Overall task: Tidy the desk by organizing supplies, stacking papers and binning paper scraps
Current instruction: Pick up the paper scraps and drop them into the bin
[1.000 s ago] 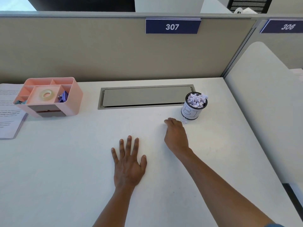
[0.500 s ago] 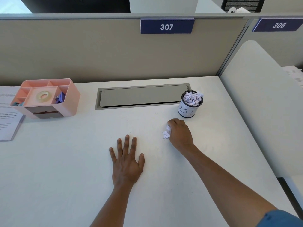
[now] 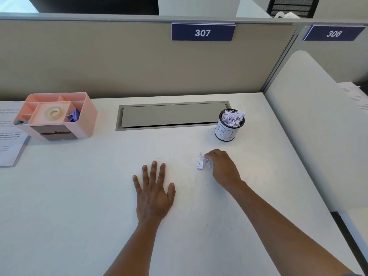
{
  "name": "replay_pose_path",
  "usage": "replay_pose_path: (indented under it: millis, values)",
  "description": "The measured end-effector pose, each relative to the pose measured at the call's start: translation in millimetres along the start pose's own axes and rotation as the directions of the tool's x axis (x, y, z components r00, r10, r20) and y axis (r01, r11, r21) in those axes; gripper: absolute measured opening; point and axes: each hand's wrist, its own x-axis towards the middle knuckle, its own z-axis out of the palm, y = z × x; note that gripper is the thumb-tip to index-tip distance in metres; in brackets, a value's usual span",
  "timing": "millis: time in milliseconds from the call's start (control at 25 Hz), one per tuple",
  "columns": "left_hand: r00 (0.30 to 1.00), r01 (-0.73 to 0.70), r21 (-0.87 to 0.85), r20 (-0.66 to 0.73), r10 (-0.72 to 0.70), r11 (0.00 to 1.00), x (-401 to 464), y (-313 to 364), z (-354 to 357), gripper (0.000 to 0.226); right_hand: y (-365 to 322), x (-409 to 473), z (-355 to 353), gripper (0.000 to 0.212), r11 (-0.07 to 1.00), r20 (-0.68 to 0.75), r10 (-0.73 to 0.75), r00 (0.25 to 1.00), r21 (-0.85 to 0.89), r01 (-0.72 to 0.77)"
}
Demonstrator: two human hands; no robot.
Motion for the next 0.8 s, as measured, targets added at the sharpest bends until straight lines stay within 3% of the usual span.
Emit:
replay_pose_path:
  millis: [160,280,360,480,560,640,800]
  values:
    - [1.0,-0.003,-0.005,0.008,0.003,1.0,0,0,-1,0.072,21,0,-15,0.046,0.98,-0.07,0.157,0.985,0.136,-0.147]
    - [1.0,-0.003,-0.01,0.009,0.003,1.0,0,-1,-1,0.072,21,-1,-17,0.05,0.969,0.137,0.248,0.959,-0.044,-0.244]
    - [1.0,-0.002,-0.015,0.01,0.002,1.0,0,-1,-2,0.072,7,-3,-10,0.05,0.976,0.183,0.217,0.959,-0.045,-0.212]
    - [1.0,0.001,-0.01,0.012,-0.001,1.0,-1,0,-2,0.073,-13,-6,2,0.033,0.984,0.078,0.169,0.983,0.05,-0.173]
    - [1.0,-0.003,-0.024,0.002,0.003,1.0,0,0,-3,0.074,-22,-7,2,0.033,0.985,0.028,0.159,0.987,0.067,-0.161]
    - [1.0,-0.009,-0.023,-0.003,0.009,1.0,0,0,-3,0.073,-30,-12,3,0.038,0.991,0.037,0.136,0.99,0.0,-0.136]
    - [1.0,-0.012,-0.025,-0.006,0.012,1.0,-1,-1,-2,0.073,-45,-33,19,0.025,0.969,0.03,0.118,0.993,-0.224,-0.108]
